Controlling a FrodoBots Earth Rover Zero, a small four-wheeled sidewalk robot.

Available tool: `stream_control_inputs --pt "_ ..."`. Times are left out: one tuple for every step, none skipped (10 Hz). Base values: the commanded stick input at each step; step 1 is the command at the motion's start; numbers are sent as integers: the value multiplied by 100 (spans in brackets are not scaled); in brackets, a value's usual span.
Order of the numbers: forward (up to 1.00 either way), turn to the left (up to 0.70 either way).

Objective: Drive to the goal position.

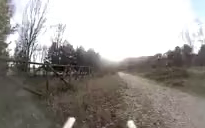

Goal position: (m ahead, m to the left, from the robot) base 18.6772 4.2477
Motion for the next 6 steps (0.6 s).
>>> stream_control_inputs --pt "70 -35" --pt "70 -34" --pt "70 -14" --pt "70 0" --pt "70 0" --pt "70 0"
